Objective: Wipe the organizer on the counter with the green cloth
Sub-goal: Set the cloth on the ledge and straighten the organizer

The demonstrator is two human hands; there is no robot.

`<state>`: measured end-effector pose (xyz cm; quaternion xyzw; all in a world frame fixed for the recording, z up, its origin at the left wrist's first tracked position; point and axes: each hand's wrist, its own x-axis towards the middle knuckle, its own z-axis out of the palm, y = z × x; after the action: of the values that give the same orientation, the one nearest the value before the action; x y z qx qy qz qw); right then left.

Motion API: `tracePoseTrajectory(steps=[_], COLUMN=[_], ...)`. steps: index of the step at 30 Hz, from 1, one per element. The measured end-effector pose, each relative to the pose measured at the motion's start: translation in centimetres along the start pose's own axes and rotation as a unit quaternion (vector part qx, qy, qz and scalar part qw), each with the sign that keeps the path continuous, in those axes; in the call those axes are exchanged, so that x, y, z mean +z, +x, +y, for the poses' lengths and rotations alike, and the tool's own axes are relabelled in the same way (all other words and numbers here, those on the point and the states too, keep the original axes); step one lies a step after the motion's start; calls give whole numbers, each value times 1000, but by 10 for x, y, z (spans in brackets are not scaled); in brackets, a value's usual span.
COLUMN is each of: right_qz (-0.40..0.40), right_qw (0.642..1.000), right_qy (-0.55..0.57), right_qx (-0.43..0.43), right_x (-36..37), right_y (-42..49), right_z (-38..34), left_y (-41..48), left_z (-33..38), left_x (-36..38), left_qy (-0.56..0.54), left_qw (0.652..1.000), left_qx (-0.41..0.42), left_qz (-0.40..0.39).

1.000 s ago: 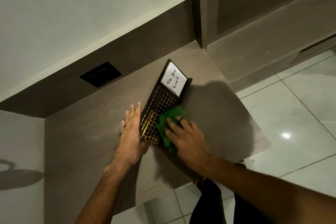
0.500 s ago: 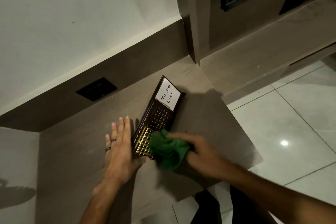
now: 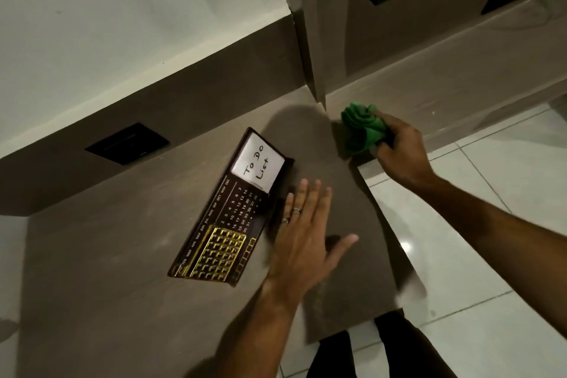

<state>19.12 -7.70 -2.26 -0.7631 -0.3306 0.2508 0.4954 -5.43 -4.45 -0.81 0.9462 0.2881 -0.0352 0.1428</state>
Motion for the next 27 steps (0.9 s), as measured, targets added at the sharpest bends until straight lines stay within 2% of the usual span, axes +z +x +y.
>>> tracePoseTrajectory(steps=[3, 6, 10, 14, 15, 17, 19, 21, 25, 27], right_qz=[-19, -63, -146, -178, -184, -162, -124, -123, -256, -284], right_qw=[990, 947, 895, 861, 860, 886, 914, 922, 907, 902], right_qy=[-140, -306, -410, -462, -463, -415, -348, -299, -242, -241], right_qx=[-27, -77, -99, -116, -115, -126, -169, -216, -231, -220], right_x=[-4, -3, 6, 15, 17, 19, 24, 35, 75, 94], right_y=[23, 36, 35, 45, 49, 53, 52, 44, 18, 8], right_z=[20, 40, 65, 66, 58, 38, 10, -16, -40, -42], left_y=[8, 11, 10, 11, 10, 7, 2, -8, -35, -50], left_z=[4, 3, 4, 2, 3, 1, -3, -14, -45, -58], left_x=[30, 47, 52, 51, 48, 42, 33, 21, -8, -18], left_qy=[9, 38, 51, 55, 49, 24, 7, 53, 149, 160], left_qw=[1000, 998, 998, 998, 999, 999, 997, 988, 963, 955], left_qx=[-9, -18, -22, -20, -19, -21, -35, -58, -150, -187], left_qz=[-28, -39, -22, -7, -11, 7, 67, 135, 169, 165])
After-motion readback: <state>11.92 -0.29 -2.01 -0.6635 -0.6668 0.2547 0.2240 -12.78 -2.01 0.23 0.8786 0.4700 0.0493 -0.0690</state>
